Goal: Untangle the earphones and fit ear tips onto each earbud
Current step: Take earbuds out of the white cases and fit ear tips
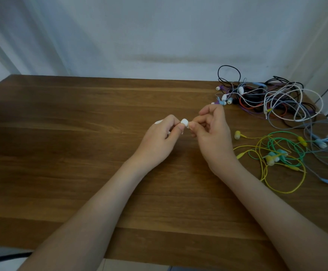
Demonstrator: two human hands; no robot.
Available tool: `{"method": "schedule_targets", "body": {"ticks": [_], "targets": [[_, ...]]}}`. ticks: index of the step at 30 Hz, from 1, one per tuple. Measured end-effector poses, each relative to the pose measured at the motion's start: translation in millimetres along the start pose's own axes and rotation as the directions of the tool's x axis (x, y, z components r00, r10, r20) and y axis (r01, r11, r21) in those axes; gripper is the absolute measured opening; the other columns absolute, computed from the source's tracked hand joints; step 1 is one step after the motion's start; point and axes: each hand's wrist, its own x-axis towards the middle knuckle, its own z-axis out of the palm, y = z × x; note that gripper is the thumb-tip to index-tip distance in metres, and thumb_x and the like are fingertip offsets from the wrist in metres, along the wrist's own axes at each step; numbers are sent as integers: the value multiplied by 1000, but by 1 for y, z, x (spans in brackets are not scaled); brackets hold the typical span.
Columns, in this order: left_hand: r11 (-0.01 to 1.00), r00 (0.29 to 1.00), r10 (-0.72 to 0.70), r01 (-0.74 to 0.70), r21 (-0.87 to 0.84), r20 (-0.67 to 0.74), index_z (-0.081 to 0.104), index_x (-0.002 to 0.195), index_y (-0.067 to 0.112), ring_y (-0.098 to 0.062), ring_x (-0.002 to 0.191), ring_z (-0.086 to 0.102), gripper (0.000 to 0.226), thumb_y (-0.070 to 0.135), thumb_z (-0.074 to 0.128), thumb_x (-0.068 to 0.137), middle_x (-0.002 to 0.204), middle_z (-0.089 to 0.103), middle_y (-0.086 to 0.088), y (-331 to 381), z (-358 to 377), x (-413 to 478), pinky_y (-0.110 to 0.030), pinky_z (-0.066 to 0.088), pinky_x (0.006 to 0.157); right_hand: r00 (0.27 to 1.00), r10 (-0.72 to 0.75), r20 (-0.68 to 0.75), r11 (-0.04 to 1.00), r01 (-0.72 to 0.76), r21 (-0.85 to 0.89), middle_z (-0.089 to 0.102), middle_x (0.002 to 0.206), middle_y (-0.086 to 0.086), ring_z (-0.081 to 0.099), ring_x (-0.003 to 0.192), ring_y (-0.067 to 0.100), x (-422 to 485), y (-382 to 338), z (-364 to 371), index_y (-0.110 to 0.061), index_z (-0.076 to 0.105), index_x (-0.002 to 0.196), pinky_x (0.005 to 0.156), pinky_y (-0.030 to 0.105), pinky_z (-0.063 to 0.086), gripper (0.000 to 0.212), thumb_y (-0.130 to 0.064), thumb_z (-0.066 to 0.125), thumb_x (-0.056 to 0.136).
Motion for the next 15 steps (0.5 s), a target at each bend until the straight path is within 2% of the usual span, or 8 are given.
{"method": "schedule_targets", "body": {"ticks": [4,10,13,15], "targets": [[999,1000,-6,6,-48,-11,50,79,30,-5,61,46,22,30,44,100,71,54,1,1,-1,0,-20,35,57,1000,-8,23,998,7,65,60,83,-2,57,75,4,1,0,0,-18,49,102,73,25,51,23,-2,60,89],[994,996,-10,1,-105,-89,52,79,31,-20,71,55,21,30,47,100,79,63,-14,1,0,-1,-18,38,59,1000,-7,29,992,3,128,58,85,-2,55,78,9,1,1,-1,-22,53,102,75,30,49,20,-4,54,93],[996,997,10,-17,-87,-80,54,81,34,-17,70,55,21,29,47,100,76,62,-11,1,-1,0,-12,38,60,990,22,141,993,-39,115,60,92,-4,56,86,11,1,-1,-3,-25,56,109,77,31,49,20,-11,49,97],[997,997,23,-28,-76,-68,57,84,34,-11,69,55,19,29,46,100,71,59,2,0,-1,0,-13,39,62,972,17,236,991,-49,128,61,96,-2,57,86,9,1,-4,-4,-22,59,114,74,27,51,22,-13,45,100]]}}
